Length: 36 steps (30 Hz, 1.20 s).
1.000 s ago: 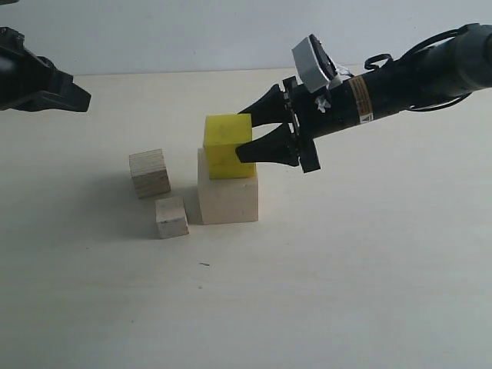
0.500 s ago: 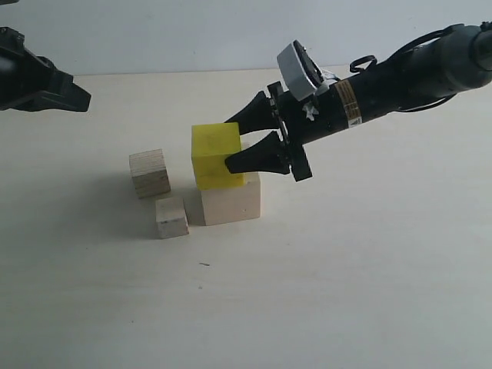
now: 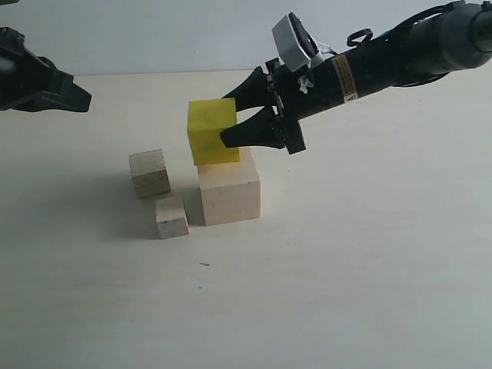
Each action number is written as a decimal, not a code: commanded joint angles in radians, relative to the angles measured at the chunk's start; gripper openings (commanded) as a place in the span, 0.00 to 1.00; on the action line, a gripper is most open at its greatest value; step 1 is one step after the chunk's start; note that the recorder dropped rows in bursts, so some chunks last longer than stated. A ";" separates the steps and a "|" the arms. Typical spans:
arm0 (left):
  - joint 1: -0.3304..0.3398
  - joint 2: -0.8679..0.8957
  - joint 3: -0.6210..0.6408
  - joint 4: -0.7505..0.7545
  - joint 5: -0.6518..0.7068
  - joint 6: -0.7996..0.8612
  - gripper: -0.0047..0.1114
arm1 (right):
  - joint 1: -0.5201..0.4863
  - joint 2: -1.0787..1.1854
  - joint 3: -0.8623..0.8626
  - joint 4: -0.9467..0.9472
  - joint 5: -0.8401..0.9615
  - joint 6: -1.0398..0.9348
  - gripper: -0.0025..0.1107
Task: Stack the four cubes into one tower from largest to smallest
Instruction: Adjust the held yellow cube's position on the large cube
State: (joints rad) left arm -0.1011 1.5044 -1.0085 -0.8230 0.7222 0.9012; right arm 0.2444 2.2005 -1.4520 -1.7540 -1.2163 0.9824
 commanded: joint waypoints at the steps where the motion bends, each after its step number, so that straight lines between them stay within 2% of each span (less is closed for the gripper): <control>1: 0.001 -0.011 0.004 -0.010 0.002 0.004 0.04 | -0.024 -0.001 0.010 0.010 -0.005 0.015 0.02; 5: 0.001 -0.011 0.004 -0.010 0.004 0.004 0.04 | -0.059 -0.001 0.049 0.010 -0.005 0.013 0.02; 31: 0.001 -0.011 0.004 -0.010 -0.014 0.007 0.04 | -0.036 -0.001 0.099 0.010 -0.005 0.014 0.03; 34: 0.001 -0.011 0.004 -0.010 -0.014 0.007 0.04 | -0.036 -0.001 0.099 0.010 -0.005 0.014 0.10; 36: 0.001 -0.011 0.004 -0.010 -0.012 0.007 0.04 | -0.036 -0.001 0.099 0.010 -0.005 0.014 0.18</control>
State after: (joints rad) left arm -0.1011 1.5044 -1.0085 -0.8230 0.7161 0.9033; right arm 0.2045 2.2005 -1.3590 -1.7389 -1.2180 0.9862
